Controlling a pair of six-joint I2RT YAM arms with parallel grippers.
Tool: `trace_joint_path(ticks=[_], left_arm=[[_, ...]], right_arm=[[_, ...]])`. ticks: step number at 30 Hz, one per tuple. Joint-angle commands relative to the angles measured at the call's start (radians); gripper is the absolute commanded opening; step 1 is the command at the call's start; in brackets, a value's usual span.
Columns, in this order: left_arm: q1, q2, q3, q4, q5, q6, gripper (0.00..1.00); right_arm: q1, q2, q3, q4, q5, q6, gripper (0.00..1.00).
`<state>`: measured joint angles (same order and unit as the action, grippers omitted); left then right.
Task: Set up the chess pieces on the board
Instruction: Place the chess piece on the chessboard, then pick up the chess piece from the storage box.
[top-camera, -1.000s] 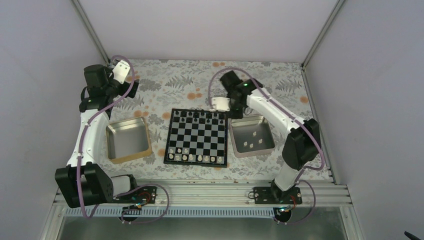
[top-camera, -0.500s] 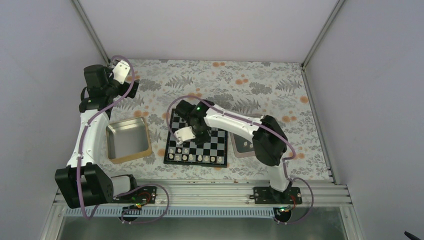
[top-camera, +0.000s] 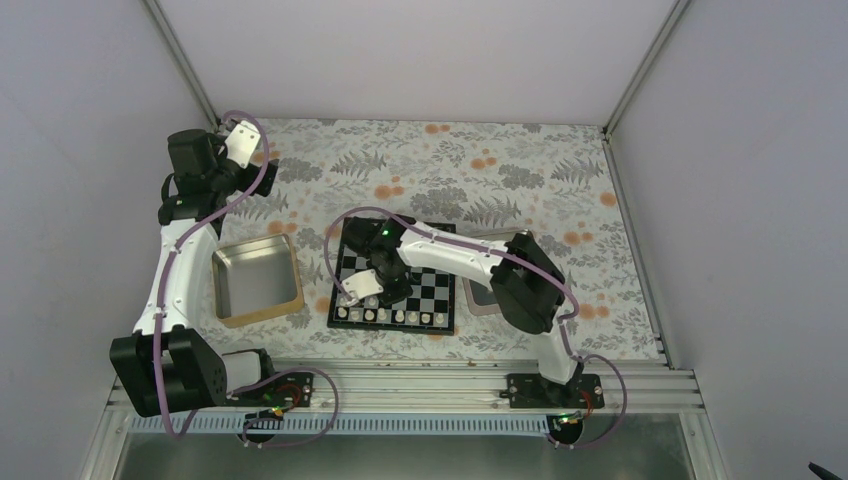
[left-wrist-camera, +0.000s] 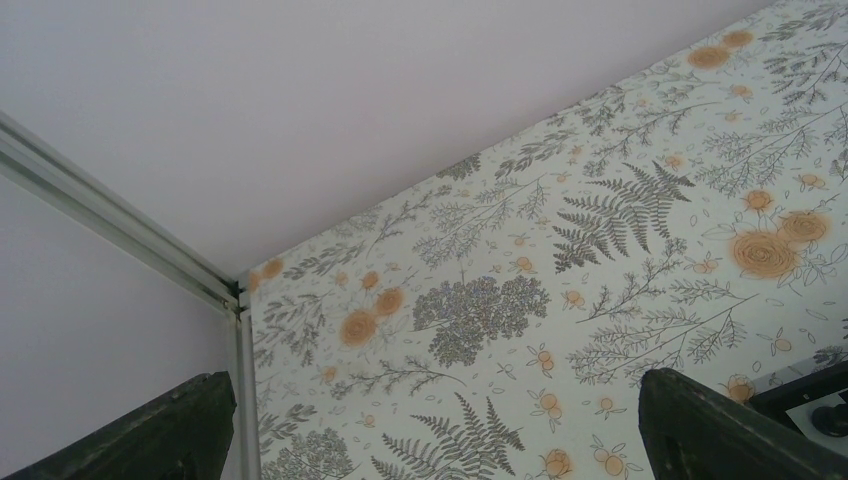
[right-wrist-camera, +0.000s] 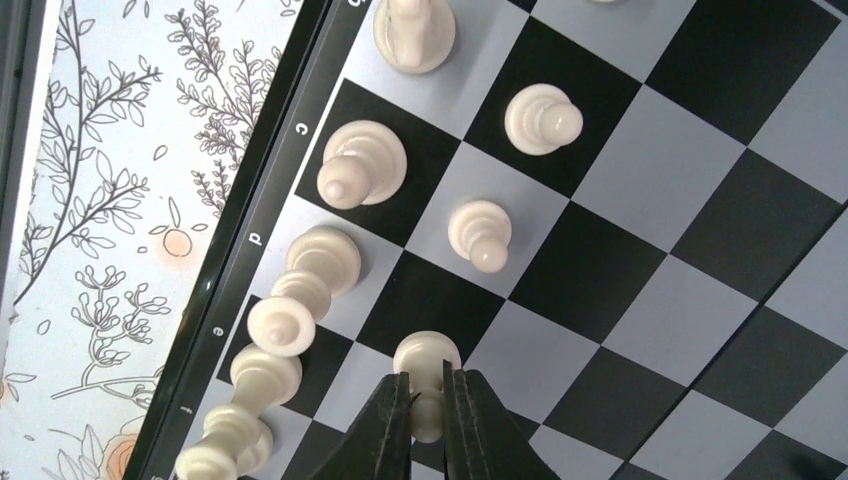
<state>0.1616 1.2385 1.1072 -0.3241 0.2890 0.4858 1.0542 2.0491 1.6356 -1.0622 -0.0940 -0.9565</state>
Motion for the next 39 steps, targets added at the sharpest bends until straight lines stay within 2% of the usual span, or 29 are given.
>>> trace_joint_path(ticks=[1,15,23,27,34,39], left_arm=[[0.006,-0.001,0.011,0.013,0.012,-0.002,1.00],[0.006,-0.004,0.009,0.016,0.015,0.000,1.00],[0.006,-0.004,0.014,0.013,0.014,-0.001,1.00],[0.006,-0.004,0.016,0.010,0.013,-0.001,1.00],[0.006,-0.007,0.018,0.010,0.012,-0.001,1.00],[0.006,-0.004,0.018,0.011,0.013,-0.002,1.00]], right_arm=[[0.013,0.017,-0.018,0.029,-0.030,0.000,0.08],[0.012,0.040,-0.026,0.032,-0.035,-0.008,0.11],[0.005,-0.007,-0.031,0.039,-0.025,0.003,0.27],[-0.025,-0.068,-0.031,0.029,0.018,0.017,0.28],[-0.218,-0.308,-0.053,-0.039,0.067,0.029,0.31],[-0.496,-0.496,-0.191,-0.018,0.071,-0.032,0.36]])
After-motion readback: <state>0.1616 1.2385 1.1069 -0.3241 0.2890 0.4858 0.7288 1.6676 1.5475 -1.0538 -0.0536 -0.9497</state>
